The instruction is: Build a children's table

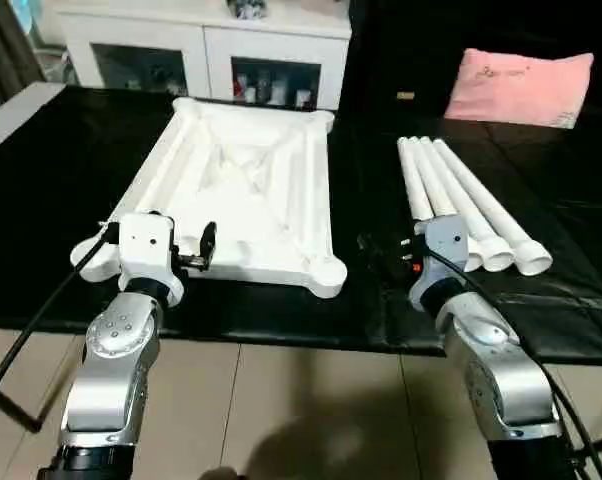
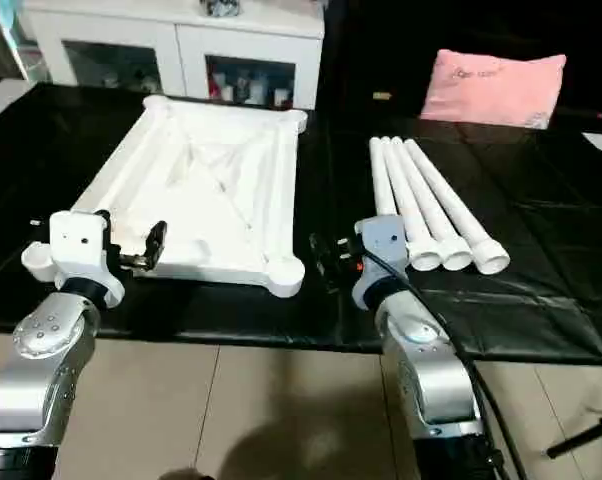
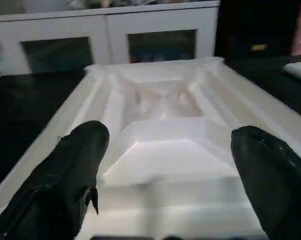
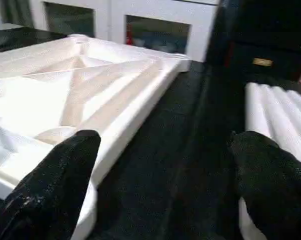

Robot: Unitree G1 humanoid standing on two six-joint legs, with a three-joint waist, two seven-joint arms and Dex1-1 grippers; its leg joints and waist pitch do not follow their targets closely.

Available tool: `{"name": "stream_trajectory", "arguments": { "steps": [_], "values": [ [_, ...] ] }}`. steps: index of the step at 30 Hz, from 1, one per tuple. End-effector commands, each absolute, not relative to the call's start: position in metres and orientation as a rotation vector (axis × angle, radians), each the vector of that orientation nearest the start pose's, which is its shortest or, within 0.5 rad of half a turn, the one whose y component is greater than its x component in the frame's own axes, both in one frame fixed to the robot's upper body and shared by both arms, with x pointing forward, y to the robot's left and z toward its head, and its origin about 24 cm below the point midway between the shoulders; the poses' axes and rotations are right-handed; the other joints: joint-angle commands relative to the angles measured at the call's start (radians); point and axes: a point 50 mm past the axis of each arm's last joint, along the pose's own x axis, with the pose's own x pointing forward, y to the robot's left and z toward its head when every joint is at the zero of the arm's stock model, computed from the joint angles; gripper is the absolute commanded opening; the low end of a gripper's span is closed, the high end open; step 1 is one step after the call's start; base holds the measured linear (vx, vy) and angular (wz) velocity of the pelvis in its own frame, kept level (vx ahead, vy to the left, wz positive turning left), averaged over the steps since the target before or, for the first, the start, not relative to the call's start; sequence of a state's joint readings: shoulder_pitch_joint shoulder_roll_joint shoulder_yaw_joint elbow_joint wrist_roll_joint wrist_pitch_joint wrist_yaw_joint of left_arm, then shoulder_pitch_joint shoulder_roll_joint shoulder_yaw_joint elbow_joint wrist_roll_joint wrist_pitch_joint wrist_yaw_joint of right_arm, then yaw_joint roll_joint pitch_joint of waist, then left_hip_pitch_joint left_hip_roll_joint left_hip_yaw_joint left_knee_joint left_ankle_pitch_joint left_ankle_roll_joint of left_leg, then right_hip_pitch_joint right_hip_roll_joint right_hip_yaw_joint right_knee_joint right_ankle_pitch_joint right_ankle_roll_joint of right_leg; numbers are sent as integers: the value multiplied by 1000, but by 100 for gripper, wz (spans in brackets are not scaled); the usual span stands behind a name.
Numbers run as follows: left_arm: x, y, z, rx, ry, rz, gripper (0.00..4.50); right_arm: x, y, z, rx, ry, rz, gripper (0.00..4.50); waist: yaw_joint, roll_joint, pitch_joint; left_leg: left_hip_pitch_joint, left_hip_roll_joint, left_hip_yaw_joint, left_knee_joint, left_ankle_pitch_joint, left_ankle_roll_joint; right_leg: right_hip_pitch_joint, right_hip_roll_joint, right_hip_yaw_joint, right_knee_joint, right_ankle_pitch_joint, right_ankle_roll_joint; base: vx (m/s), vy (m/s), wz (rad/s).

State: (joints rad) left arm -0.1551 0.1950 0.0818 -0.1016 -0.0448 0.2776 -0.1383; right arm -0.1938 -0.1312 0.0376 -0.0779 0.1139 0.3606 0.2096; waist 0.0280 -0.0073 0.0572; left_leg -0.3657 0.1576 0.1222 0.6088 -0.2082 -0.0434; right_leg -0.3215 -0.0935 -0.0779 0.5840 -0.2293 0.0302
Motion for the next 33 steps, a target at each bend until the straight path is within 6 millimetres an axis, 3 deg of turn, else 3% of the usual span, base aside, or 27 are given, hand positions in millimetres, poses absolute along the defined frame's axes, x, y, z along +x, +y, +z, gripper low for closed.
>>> {"name": "stream_trajectory", "arguments": {
  "steps": [1,2,3,4,8,11,12,13,14,15,16,17,18,19,20,21,22,23,24,25,26,27,28,29,31,32,33],
  "values": [
    [284,183,92,141,7,-102,441,284,-147,75,-28,115,260,450,-17,18,-36,36,50,-29,-108,-688,-88,7,-45,14,-109,-609,-60,23,34,-19],
    [284,182,91,142,8,-106,441,283,-147,74,-25,118,256,450,-23,14,-40,36,50,-26,-111,-666,-78,15,-46,14,-112,-584,-63,23,34,-19],
    [284,182,91,142,10,-109,441,283,-147,74,-23,120,254,450,-25,18,-46,29,49,-24,-113,-615,-64,25,-49,20,-109,-537,-75,0,0,0],
    [284,181,91,142,11,-112,441,283,-147,74,-22,120,254,450,-27,15,-49,24,49,-22,-114,-583,-55,29,-49,23,-107,-510,-84,52,15,-10],
    [284,181,92,143,11,-116,441,282,-147,75,-10,112,254,450,-32,14,-63,10,48,-2,-109,-376,22,46,-41,35,-85,-302,-175,67,4,-6],
    [284,181,92,142,11,-115,441,282,-146,76,-49,110,268,450,-29,11,-73,16,44,12,-96,-230,90,52,-33,36,-67,-148,-239,106,-15,0],
    [284,181,92,141,11,-114,441,282,-145,76,-62,111,276,450,-13,-7,-75,-55,12,-3,-78,-105,181,103,-44,14,-68,-49,-230,105,-20,0],
    [284,181,92,141,11,-114,441,282,-145,76,-70,112,281,450,-7,15,-95,-41,4,-2,-64,-24,230,114,-53,2,-65,27,-221,96,2,23],
    [284,181,92,141,11,-113,441,282,-145,75,-71,111,278,450,-9,11,-87,-61,-13,-23,-47,90,354,121,-54,-27,-64,103,-206,96,2,23],
    [284,181,92,140,11,-113,441,282,-145,75,-70,110,274,450,-10,29,-91,-50,-21,-39,-43,184,412,131,-45,-55,-69,92,-172,109,28,51],
    [284,181,92,139,10,-113,441,283,-145,75,-47,112,265,450,-17,30,-91,-35,-25,-57,-39,236,441,121,-24,-67,-60,85,-161,189,-37,47],
    [284,181,92,138,10,-113,441,283,-146,75,-26,115,254,450,-64,50,-93,140,81,-129,-43,333,487,-34,32,-49,28,-55,-152,189,-37,47],
    [284,181,92,137,10,-113,441,283,-146,75,-15,117,248,450,-63,40,-96,182,140,-183,-42,450,570,-100,10,-12,85,-147,-72,213,-100,23],
    [283,181,92,136,10,-112,441,283,-146,75,-29,113,252,450,-54,20,-78,144,147,-157,-54,403,578,-113,-17,28,102,-104,-23,103,-94,6],
    [283,181,92,135,10,-112,441,283,-146,76,-33,112,253,450,-43,16,-78,136,123,-136,-48,348,544,-111,-25,43,84,-67,-28,103,-94,6],
    [283,181,92,135,10,-112,441,283,-146,76,-41,111,256,450,-25,-30,-63,66,27,-49,-26,111,400,-46,-56,86,-18,23,-62,46,-91,8],
    [283,181,92,135,10,-112,441,283,-146,76,-44,110,257,450,-2,-42,-53,10,-35,-7,8,5,341,14,-79,132,-51,-11,-114,34,-86,3],
    [283,181,92,134,10,-112,441,283,-146,76,-45,111,256,450,27,-53,-66,-43,-27,-15,60,-65,226,92,-135,176,-80,-221,-143,34,-86,3],
    [284,180,92,134,9,-114,441,283,-147,76,-53,111,250,450,42,-41,-63,-50,-15,-22,61,-51,181,97,-146,177,-78,-255,-161,35,-80,-3],
    [284,180,92,134,9,-114,441,283,-148,76,-58,112,244,450,40,-17,-55,-45,8,-22,-9,58,101,75,-88,123,-50,-152,-193,35,-78,-5],
    [284,180,92,134,9,-115,441,283,-148,76,-61,114,241,450,36,-1,-59,-26,23,-17,-35,77,83,61,-68,98,-42,-93,-206,35,-78,-5],
    [284,180,92,133,9,-117,441,283,-148,75,-57,116,242,450,21,12,-65,-11,37,-20,-52,57,79,53,-26,72,-18,-10,-207,0,0,0],
    [284,180,92,134,9,-119,441,283,-148,76,-51,117,245,450,18,16,-71,10,46,-21,-51,71,84,35,-23,70,-6,56,-215,63,15,-6],
    [284,181,92,134,9,-121,441,283,-147,76,-46,115,248,450,11,12,-84,14,50,-29,-40,189,101,32,-19,70,19,228,-236,73,41,-6],
    [284,181,92,135,10,-124,441,283,-147,77,-40,111,250,450,12,3,-86,15,47,-30,-30,297,109,25,-22,74,29,387,-249,0,0,0],
    [284,181,92,135,10,-124,441,283,-147,77,-40,110,250,450,13,11,-82,12,45,-27,-34,253,98,26,-26,75,23,372,-257,0,0,0],
    [284,180,92,135,10,-125,441,283,-148,78,-40,107,247,450,14,8,-80,7,48,-27,-36,234,87,25,-32,77,23,373,-264,0,0,0]
  ]
}}
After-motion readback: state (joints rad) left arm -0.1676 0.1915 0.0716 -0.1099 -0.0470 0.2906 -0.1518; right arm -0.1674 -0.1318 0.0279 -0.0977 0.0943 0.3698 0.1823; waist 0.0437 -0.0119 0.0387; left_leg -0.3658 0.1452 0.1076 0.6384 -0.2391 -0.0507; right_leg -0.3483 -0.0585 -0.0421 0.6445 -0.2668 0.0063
